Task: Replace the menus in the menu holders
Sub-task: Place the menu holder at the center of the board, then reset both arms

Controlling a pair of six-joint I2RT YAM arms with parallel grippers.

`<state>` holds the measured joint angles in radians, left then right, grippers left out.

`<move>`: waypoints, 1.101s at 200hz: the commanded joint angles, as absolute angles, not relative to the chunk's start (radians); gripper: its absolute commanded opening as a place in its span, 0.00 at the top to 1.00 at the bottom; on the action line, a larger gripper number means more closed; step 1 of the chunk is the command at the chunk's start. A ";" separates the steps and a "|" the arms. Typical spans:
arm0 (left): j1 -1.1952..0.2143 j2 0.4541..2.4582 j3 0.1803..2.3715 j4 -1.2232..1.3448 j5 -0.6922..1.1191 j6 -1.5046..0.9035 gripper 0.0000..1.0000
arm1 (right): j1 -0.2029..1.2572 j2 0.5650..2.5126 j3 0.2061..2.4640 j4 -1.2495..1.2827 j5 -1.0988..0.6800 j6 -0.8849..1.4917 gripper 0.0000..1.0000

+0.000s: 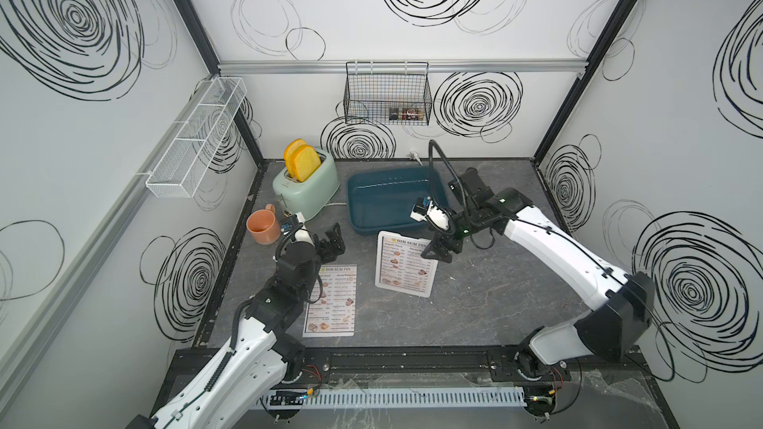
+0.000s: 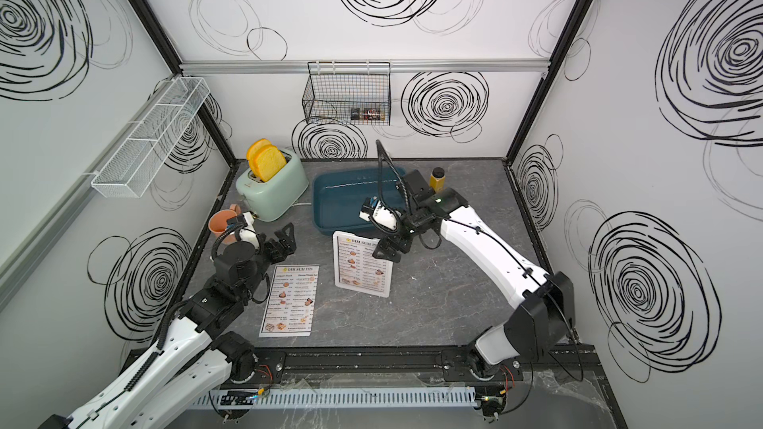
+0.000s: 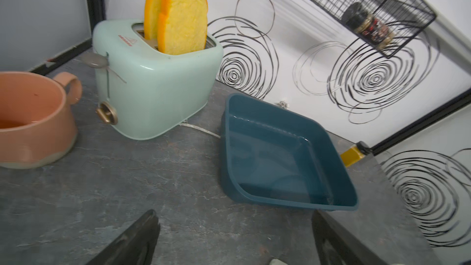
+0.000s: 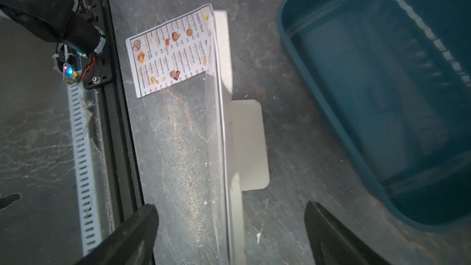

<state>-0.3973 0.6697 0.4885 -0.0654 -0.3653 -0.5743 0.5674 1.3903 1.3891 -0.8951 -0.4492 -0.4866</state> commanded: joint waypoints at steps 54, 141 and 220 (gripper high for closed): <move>-0.138 0.804 0.265 0.416 -0.262 -0.214 0.04 | -0.052 0.924 0.625 0.005 -0.077 0.184 0.00; -0.007 1.210 0.081 1.269 -0.080 -0.047 0.04 | -0.099 1.319 0.306 0.853 -0.078 0.128 0.00; -0.068 1.496 0.172 1.411 -0.184 -0.020 0.04 | -0.048 1.489 0.261 1.109 -0.125 0.039 0.03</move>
